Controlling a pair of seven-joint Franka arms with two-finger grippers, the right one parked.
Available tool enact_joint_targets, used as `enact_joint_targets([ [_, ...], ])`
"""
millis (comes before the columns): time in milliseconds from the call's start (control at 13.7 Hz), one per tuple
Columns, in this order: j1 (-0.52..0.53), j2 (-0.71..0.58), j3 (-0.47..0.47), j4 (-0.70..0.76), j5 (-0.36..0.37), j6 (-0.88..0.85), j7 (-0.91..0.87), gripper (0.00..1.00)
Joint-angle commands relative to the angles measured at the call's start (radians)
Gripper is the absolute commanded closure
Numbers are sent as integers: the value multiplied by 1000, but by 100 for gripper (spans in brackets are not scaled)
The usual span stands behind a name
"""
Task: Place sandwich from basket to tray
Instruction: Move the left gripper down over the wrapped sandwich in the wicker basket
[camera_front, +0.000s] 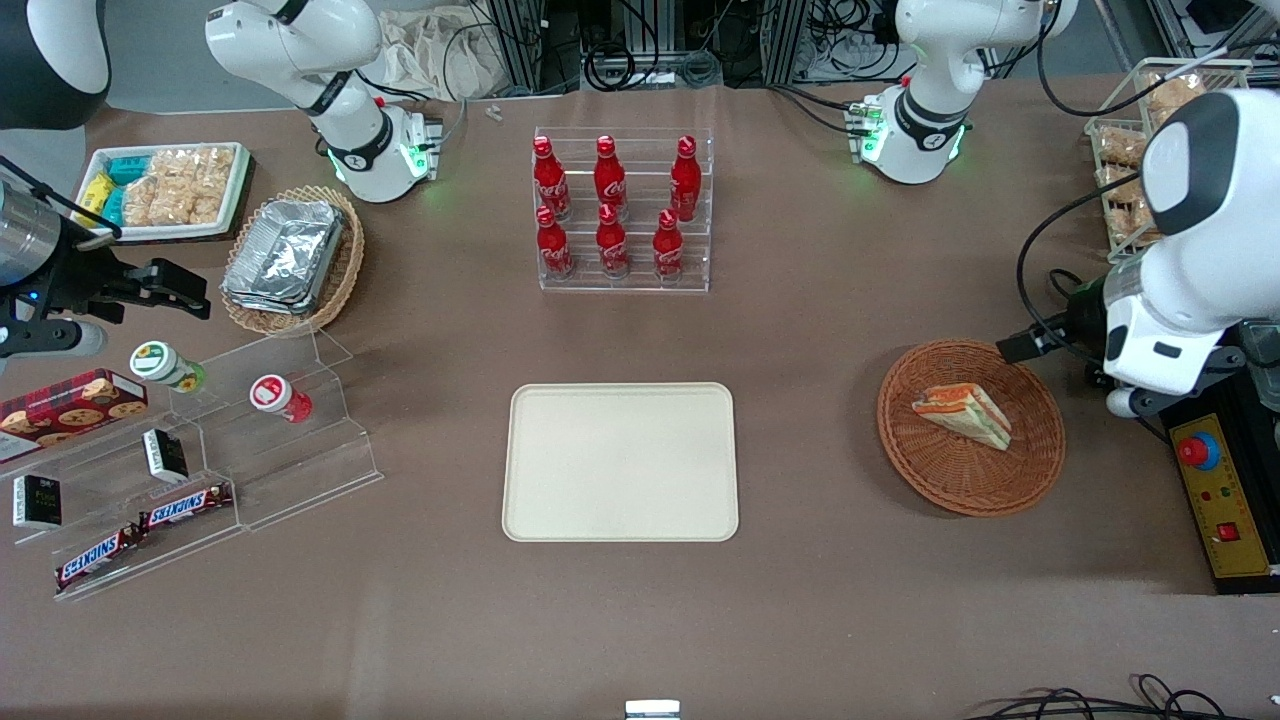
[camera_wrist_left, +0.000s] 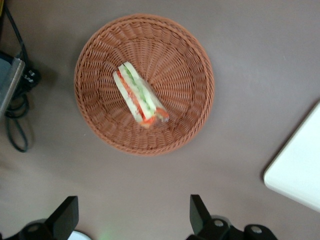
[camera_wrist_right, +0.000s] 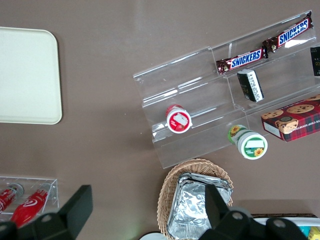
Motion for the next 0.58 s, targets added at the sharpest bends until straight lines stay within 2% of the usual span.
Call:
enact_joint_targets([
  [0,4,-21,0,-139,-2,140,-109,0],
  [292,27,27,38,-295,-1,374,-203,0],
  [510,28,97,41,-320,-4,497,-291,0],
])
